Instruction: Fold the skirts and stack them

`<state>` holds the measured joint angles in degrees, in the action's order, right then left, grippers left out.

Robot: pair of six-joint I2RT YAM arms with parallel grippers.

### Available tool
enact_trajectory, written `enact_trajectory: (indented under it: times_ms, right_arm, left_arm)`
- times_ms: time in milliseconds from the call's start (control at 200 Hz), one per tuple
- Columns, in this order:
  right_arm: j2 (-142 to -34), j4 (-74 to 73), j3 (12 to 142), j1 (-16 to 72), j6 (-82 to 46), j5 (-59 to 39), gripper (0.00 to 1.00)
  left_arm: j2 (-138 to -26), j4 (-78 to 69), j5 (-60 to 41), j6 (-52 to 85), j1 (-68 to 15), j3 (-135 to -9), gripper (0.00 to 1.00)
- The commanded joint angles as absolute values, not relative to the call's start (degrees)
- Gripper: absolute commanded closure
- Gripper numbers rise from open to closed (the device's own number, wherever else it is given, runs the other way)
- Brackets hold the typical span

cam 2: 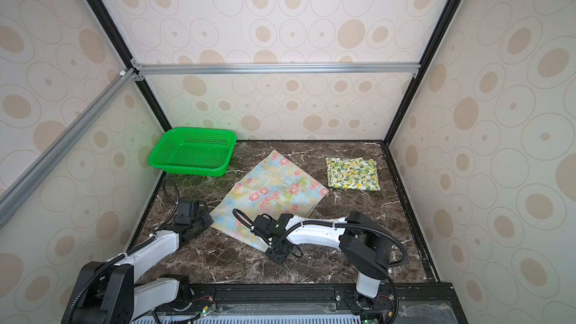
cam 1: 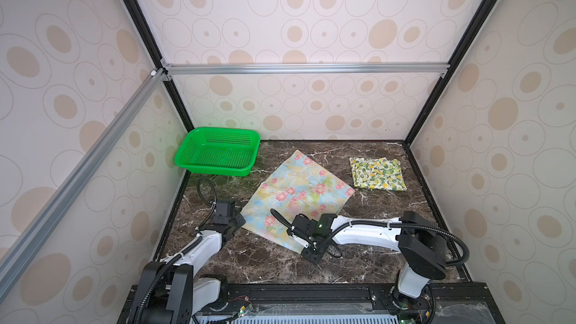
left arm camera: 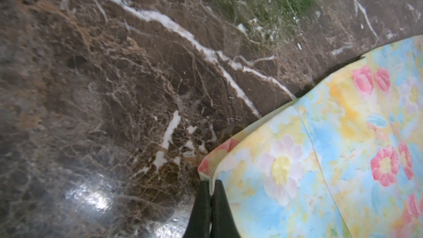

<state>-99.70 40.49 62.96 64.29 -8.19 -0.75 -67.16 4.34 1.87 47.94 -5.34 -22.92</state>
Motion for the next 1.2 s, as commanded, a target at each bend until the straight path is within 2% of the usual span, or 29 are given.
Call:
enact_trajectory:
  times_ms: [0,215,380,520,640,995,1190]
  right_arm:
    - [-100.12,40.77,63.02,65.21,-7.01,-1.37,0.54]
    - [-97.01,41.58,63.79,65.21,-8.36,-1.85,0.55]
    - [-96.54,41.14,63.99,65.22,-9.56,-4.22,0.73]
    - [-97.81,40.18,62.95,65.26,-9.92,-5.25,0.75]
    - [-98.50,39.19,61.94,65.21,-10.14,-5.78,0.84]
    - [-101.77,40.42,62.30,65.15,-10.45,-6.66,0.81]
    - [-97.84,43.89,64.88,65.22,-9.50,-3.61,0.70]
  left_arm:
    - [-66.35,4.92,2.56,46.75,-4.33,-22.76,1.00]
    - [-66.14,4.93,2.12,46.52,-3.78,-22.62,1.00]
    - [-65.48,4.92,1.97,46.53,-3.54,-22.41,1.00]
    - [-65.22,4.84,1.63,46.61,-3.45,-22.15,1.00]
    - [-65.02,4.90,1.67,46.67,-3.43,-21.97,1.00]
    - [-64.47,4.92,1.49,46.39,-3.08,-21.89,1.00]
    - [-63.28,5.03,1.76,46.40,-2.91,-21.54,1.00]
